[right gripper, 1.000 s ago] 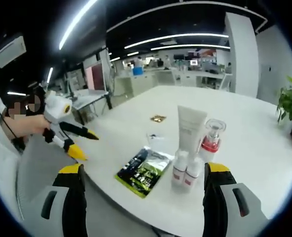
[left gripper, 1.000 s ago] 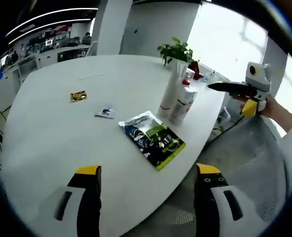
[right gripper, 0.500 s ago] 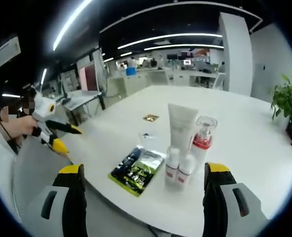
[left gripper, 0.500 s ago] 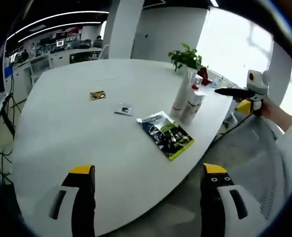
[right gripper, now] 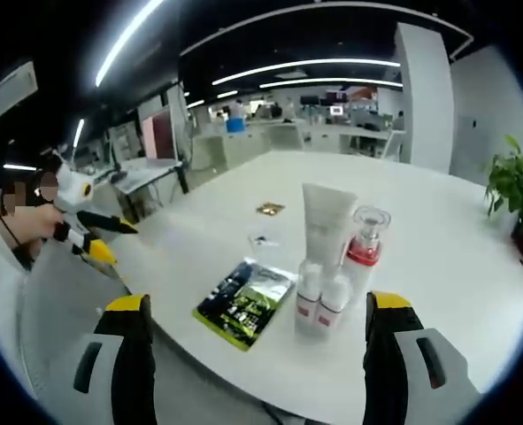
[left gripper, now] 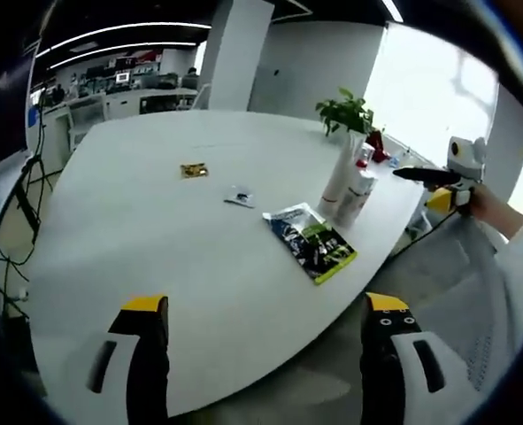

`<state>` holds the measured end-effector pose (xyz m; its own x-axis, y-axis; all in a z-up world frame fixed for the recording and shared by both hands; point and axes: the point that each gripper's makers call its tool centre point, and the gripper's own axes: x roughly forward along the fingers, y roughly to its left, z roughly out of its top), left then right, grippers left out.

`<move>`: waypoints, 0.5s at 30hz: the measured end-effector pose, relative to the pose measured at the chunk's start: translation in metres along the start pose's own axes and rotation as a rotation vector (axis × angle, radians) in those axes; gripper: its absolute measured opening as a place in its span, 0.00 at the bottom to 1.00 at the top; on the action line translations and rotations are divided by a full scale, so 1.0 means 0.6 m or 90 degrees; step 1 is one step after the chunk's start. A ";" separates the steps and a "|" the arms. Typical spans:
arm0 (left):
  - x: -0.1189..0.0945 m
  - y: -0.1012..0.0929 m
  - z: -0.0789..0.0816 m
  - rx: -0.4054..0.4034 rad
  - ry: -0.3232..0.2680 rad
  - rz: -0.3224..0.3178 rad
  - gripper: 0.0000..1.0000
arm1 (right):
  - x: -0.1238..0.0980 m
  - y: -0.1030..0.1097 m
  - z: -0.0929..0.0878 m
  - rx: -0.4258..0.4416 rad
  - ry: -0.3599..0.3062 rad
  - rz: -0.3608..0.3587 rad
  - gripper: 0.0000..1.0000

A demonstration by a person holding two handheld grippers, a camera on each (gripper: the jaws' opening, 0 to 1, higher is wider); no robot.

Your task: Arrange the skincare products in the storage area until every visible bottle or jar stands upright without overlapping.

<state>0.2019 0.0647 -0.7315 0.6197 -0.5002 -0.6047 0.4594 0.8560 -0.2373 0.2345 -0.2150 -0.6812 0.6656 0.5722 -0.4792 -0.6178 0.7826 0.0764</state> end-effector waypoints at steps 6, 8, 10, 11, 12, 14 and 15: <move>0.014 -0.003 0.017 0.006 0.007 -0.008 0.83 | 0.000 0.001 -0.001 0.006 0.000 0.002 0.99; 0.019 -0.002 0.025 0.008 0.008 -0.002 0.85 | 0.000 0.001 -0.001 0.008 -0.001 0.001 0.99; 0.024 -0.003 0.030 0.008 0.010 -0.002 0.85 | -0.001 -0.001 -0.001 0.010 -0.002 -0.001 0.97; 0.026 -0.003 0.032 0.007 0.011 -0.002 0.86 | -0.002 -0.003 -0.001 0.013 -0.003 -0.004 0.96; 0.028 -0.004 0.033 0.007 0.013 -0.004 0.86 | -0.003 -0.004 -0.002 0.018 -0.004 -0.008 0.96; 0.034 -0.001 0.037 0.005 0.018 -0.006 0.86 | -0.005 -0.005 0.001 0.026 -0.011 -0.007 0.96; 0.037 0.000 0.037 0.003 0.020 -0.005 0.86 | -0.005 -0.005 0.001 0.028 -0.011 -0.007 0.96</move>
<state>0.2297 0.0506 -0.7279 0.5961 -0.5031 -0.6257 0.4671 0.8512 -0.2394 0.2345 -0.2188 -0.6796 0.6801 0.5672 -0.4646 -0.5913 0.7989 0.1097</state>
